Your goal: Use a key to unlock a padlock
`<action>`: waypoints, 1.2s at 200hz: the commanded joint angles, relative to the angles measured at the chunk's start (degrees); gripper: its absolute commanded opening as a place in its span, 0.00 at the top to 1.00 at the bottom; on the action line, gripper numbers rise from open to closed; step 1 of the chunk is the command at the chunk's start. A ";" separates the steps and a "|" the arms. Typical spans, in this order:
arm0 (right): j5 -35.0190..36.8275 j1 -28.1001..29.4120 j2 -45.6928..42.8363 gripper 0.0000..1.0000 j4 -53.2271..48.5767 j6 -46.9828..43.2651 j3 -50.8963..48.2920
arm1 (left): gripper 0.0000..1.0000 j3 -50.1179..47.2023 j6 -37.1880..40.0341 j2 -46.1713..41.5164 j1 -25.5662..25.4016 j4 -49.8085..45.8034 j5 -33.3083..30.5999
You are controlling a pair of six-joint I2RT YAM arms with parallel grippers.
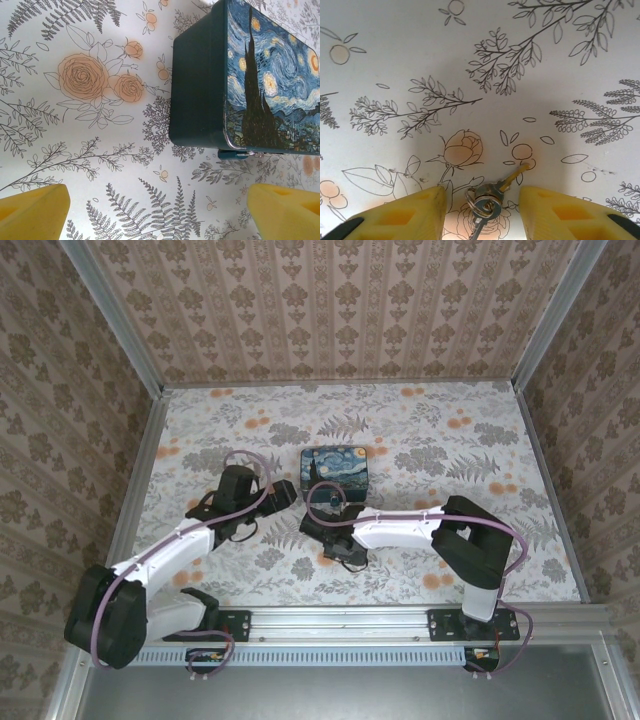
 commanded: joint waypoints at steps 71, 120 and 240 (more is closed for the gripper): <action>-4.48 -4.29 -0.65 0.89 19.51 -1.76 -13.01 | 0.00 1.32 0.65 0.81 0.30 -4.14 2.90; -9.59 -6.80 -6.38 1.00 39.98 -3.58 -25.98 | 0.00 2.07 1.57 4.20 0.12 -4.85 6.09; -11.42 -8.61 -20.22 1.00 51.11 -13.83 -34.15 | 0.00 1.72 1.20 4.26 -0.06 -2.76 7.52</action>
